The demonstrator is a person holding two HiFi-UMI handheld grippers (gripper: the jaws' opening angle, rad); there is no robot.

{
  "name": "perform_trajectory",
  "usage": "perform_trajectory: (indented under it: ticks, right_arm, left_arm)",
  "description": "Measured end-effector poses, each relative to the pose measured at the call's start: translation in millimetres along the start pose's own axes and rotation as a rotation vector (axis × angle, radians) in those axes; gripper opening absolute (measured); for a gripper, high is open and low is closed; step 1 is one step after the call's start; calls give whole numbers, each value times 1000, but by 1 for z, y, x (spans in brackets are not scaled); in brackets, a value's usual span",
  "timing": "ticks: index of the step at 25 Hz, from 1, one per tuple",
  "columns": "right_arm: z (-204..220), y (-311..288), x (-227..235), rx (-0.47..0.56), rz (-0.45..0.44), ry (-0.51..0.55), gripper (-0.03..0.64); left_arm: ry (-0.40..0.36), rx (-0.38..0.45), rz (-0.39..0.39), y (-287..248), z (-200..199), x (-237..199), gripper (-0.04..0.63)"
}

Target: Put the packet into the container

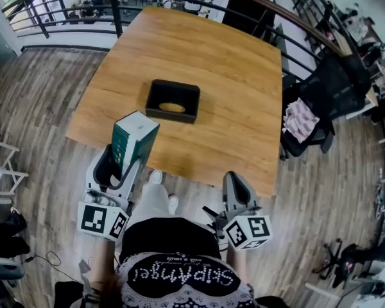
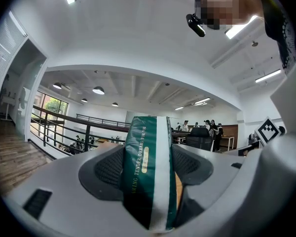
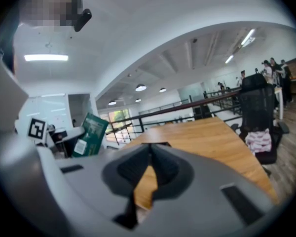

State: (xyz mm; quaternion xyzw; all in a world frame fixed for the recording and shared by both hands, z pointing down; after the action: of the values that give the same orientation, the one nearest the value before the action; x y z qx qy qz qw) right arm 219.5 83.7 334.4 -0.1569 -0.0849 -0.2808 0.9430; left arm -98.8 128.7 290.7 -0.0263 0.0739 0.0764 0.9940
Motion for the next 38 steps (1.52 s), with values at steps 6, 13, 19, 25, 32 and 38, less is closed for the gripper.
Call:
perform_trajectory:
  ticks: [6, 13, 19, 25, 32, 38]
  right_arm:
    - [-4, -20, -11, -19, -6, -1, 40]
    - [-20, -70, -28, -17, -3, -4, 40]
    - [-37, -115, -41, -13, -3, -7, 40]
    - [-39, -143, -49, -23, 27, -20, 40]
    - [-36, -163, -58, -24, 53, -34, 40]
    - [-45, -169, -65, 8, 99, -35, 41]
  left_arm:
    - [10, -6, 15, -13, -4, -15, 331]
    - [21, -11, 39, -48, -10, -55, 331]
    - [-1, -3, 62, -85, -28, -88, 331]
    - [-2, -19, 75, -105, -30, -119, 331]
    - [7, -34, 98, -117, -28, -143, 331]
    - [13, -38, 136, -131, -29, -156, 331]
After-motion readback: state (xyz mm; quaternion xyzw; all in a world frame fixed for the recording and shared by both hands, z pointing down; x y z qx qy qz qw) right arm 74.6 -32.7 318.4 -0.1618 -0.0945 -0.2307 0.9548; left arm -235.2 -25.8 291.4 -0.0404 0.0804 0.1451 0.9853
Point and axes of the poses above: the fingertips, and each gripper's own axes: y backward along the fingers, x to its right, z out of its underside, the point moved 7 cm from there along y, backward along the fingers, and after that the axes turned 2 degrees about y, right-handed, at the moved point
